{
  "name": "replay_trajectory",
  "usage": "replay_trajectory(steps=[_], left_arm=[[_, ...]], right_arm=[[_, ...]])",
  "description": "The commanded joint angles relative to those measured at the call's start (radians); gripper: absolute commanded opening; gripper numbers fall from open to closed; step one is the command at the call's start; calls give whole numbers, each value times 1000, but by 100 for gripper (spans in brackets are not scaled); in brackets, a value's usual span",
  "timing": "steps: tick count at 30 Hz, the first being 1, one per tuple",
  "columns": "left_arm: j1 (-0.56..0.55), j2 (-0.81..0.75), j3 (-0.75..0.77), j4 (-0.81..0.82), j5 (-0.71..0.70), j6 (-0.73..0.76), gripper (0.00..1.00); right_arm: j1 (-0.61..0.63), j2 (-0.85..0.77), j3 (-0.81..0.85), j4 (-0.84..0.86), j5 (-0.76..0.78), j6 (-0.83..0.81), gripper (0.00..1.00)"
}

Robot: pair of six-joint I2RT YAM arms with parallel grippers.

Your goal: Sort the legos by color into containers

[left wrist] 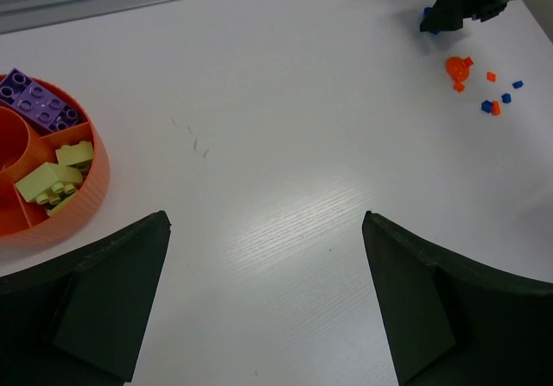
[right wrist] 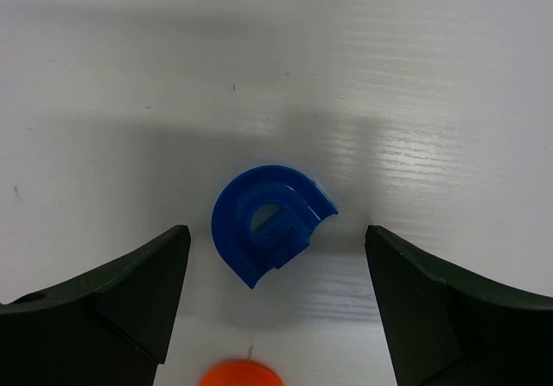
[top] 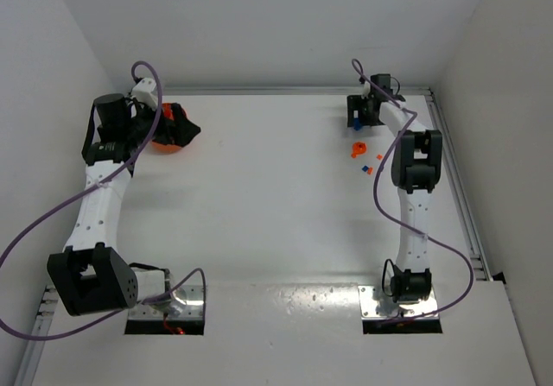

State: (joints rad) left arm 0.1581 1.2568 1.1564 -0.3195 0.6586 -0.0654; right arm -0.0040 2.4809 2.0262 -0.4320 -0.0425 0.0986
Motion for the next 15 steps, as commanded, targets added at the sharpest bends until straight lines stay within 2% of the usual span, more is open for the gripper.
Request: replay_trajectory(steps=[1, 7, 10, 14, 15], left_arm=[[-8, -5, 42, 37, -1, -11, 100], [-8, -5, 42, 37, -1, -11, 100], [-8, -5, 42, 37, -10, -11, 100], [-8, -5, 32, 37, -10, -11, 100], [-8, -5, 32, 37, -10, -11, 100]], right_arm=[[-1, 1, 37, 41, 27, 4, 83], [-1, 21, 37, 50, 27, -5, 79], [-1, 30, 37, 50, 27, -5, 70], [-1, 39, 37, 50, 16, -14, 50], [-1, 39, 37, 50, 16, -14, 48]])
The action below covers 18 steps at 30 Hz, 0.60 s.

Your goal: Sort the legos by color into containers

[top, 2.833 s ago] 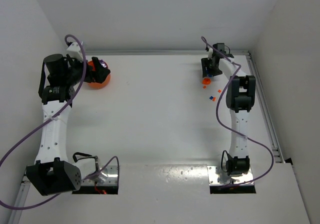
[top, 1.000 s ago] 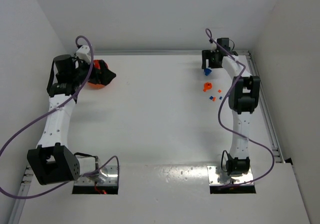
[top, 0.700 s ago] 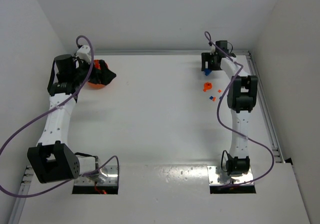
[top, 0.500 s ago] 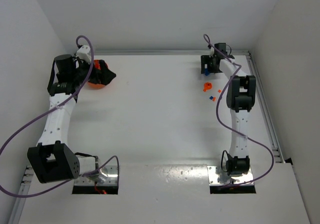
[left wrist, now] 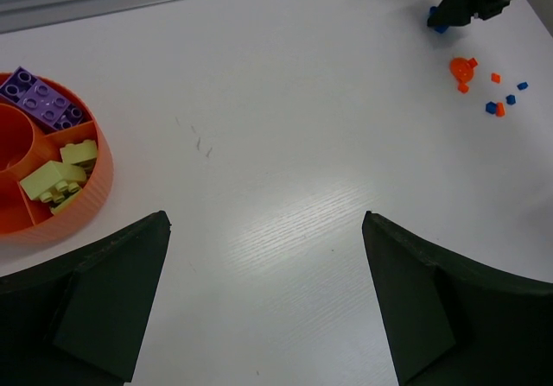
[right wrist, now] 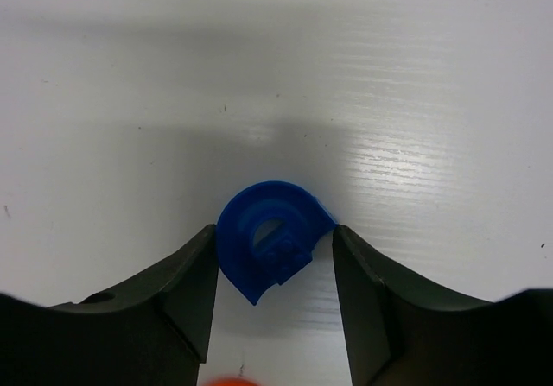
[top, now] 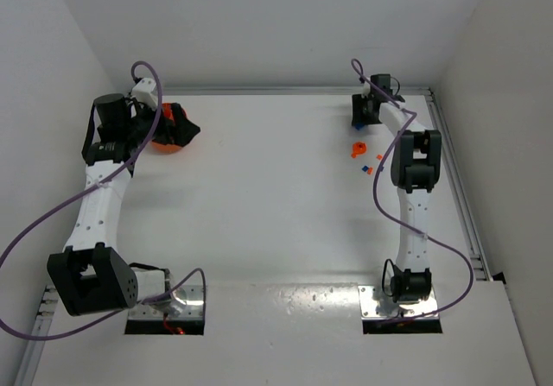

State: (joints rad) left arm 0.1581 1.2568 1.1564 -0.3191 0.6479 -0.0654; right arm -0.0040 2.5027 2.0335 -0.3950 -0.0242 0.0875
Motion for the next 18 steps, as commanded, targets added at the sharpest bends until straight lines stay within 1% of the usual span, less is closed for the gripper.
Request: replay_trajectory(steps=[1, 5, 6, 8, 9, 11, 12, 13, 16, 18], left_arm=[[-8, -5, 32, 37, 1, -11, 100], [-8, -5, 32, 37, 1, -11, 100], [-8, -5, 32, 37, 1, -11, 100], [-8, -5, 32, 37, 1, -11, 100], [-8, -5, 32, 37, 1, -11, 100], [-8, -5, 32, 37, 1, -11, 100], [-8, -5, 32, 37, 1, -11, 100], [-8, -5, 32, 37, 10, -11, 100], [-8, -5, 32, 37, 10, -1, 100], [-8, -5, 32, 37, 10, 9, 100]], right_arm=[[-1, 18, 30, 13, -11, -3, 48], [-1, 18, 30, 13, -34, -12, 40], [-1, 7, 30, 1, -46, -12, 36], [-1, -7, 7, 1, -57, -12, 32], [-1, -16, -4, 1, -68, -12, 32], [-1, -53, -44, -8, -79, -22, 31], [-1, -70, -64, -8, -104, -32, 29], [-1, -108, -108, -8, -114, -32, 27], [-1, -171, -214, -8, -137, -45, 27], [-1, -229, -268, -8, -167, -69, 25]])
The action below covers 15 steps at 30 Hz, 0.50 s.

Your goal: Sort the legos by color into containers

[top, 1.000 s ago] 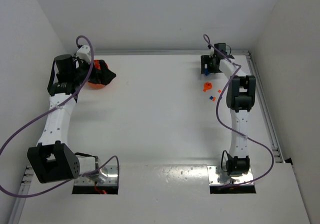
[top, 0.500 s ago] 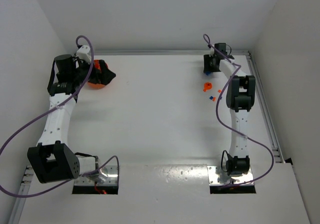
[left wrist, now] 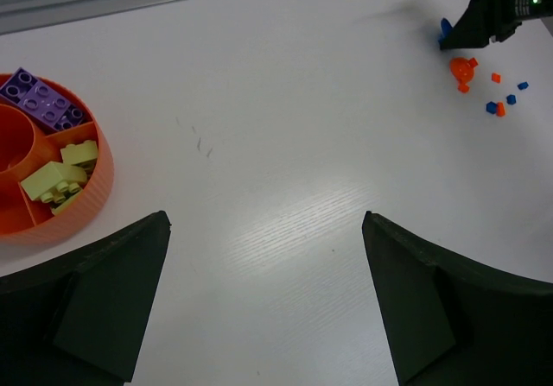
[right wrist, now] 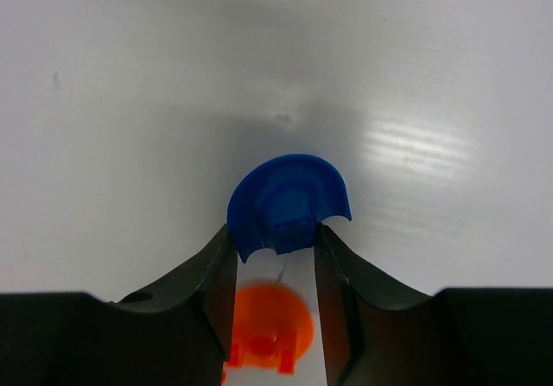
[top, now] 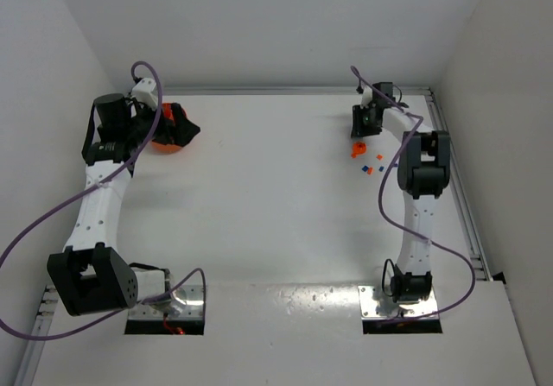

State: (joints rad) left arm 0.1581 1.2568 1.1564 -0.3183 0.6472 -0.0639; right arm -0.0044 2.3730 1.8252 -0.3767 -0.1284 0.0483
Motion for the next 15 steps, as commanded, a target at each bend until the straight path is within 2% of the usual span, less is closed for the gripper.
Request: replay_trajectory(steps=[1, 7, 10, 11, 15], left_arm=[[-8, -5, 32, 36, 11, 7, 100], [-17, -16, 14, 36, 75, 39, 100], [-17, -16, -27, 36, 211, 91, 100], [-28, -25, -40, 36, 289, 108, 100], [-81, -36, -125, 36, 425, 185, 100]], right_arm=[[0, -119, -113, -27, -72, -30, 24], [0, -335, -338, -27, -221, -109, 15], [0, -414, -382, -95, -414, -175, 13], [0, -449, -382, -120, -527, -195, 12], [21, -430, -270, -429, -847, -399, 12]])
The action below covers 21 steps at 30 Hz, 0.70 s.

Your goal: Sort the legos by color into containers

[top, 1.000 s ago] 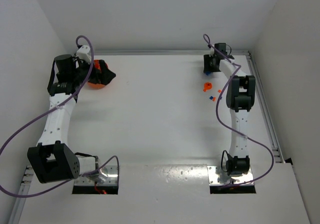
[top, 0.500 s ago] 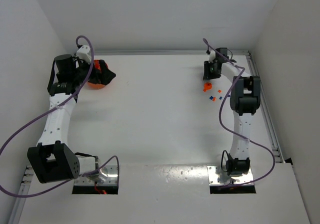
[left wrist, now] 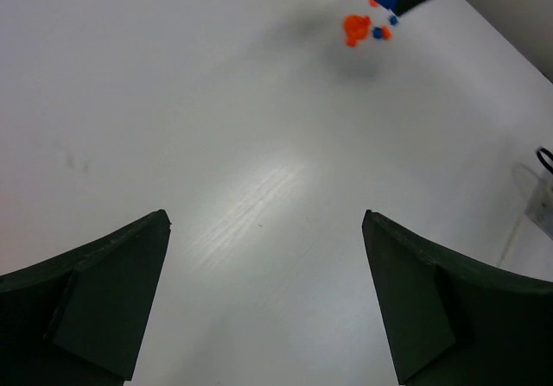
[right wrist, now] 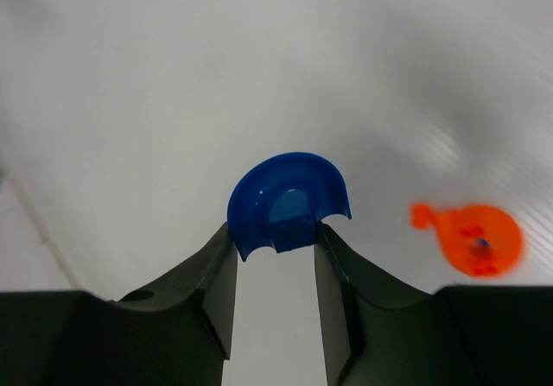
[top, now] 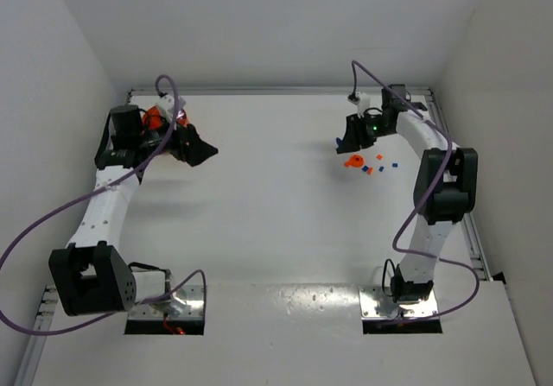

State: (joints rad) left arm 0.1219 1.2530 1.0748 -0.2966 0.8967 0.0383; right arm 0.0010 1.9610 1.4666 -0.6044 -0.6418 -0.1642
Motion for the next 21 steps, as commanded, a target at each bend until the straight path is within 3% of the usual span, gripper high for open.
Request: replay_trajectory(steps=[1, 3, 4, 11, 21], left_arm=[[-62, -44, -59, 14, 185, 109, 100], [-99, -78, -88, 23, 185, 132, 98], [-137, -89, -116, 24, 197, 159, 98], [-304, -87, -151, 24, 173, 204, 84], [-496, -20, -82, 8, 84, 357, 78]], right_arm=[[25, 4, 121, -373, -452, -284, 12], [36, 94, 245, -583, -539, -426, 12], [50, 131, 289, -806, -591, -581, 12], [152, 98, 236, -808, -643, -552, 10], [278, -22, 85, -808, -668, -509, 10]])
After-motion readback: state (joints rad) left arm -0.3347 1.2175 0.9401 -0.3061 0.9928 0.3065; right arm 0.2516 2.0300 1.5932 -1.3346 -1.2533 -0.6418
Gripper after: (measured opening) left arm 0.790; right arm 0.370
